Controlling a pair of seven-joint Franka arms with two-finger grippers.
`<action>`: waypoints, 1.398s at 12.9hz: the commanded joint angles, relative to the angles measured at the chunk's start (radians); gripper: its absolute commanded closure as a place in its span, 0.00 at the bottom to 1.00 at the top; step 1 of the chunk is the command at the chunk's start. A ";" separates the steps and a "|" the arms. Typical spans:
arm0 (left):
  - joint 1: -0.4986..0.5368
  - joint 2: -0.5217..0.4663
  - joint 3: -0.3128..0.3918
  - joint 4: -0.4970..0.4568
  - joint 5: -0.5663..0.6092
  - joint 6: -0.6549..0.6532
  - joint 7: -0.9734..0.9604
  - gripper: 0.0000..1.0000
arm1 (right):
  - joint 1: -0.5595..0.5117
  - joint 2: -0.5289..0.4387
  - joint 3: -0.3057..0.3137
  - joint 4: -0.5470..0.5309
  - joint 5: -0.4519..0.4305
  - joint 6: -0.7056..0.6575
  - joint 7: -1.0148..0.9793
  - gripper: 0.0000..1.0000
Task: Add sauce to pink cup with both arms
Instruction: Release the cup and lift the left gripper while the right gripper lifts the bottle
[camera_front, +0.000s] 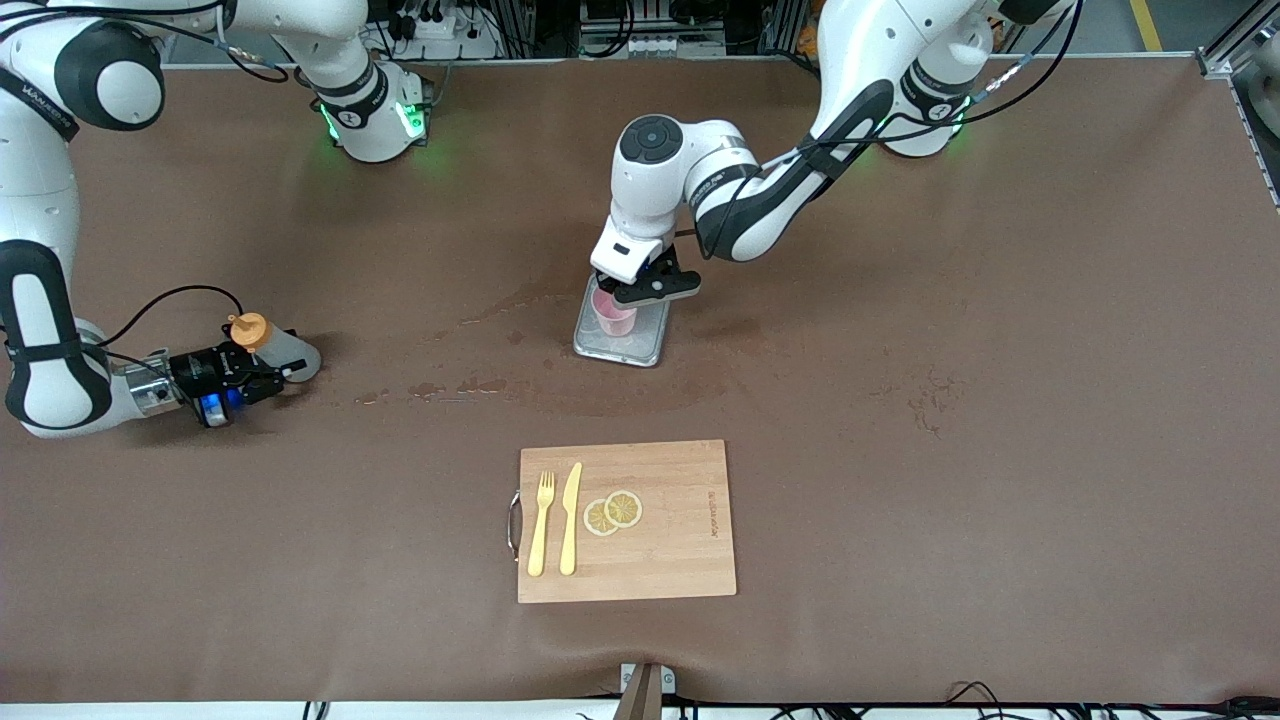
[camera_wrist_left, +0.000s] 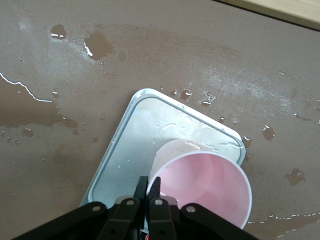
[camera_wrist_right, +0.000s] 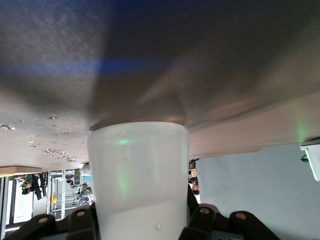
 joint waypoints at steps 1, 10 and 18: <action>-0.022 0.019 0.024 0.036 0.033 -0.014 -0.038 0.01 | -0.003 -0.004 0.006 0.018 0.017 -0.032 0.024 0.55; 0.045 -0.155 0.012 0.125 0.016 -0.300 0.007 0.00 | 0.096 -0.073 0.025 0.099 0.011 -0.130 0.312 0.51; 0.353 -0.266 0.012 0.234 -0.194 -0.469 0.639 0.00 | 0.280 -0.191 0.019 0.110 -0.067 -0.141 0.565 0.53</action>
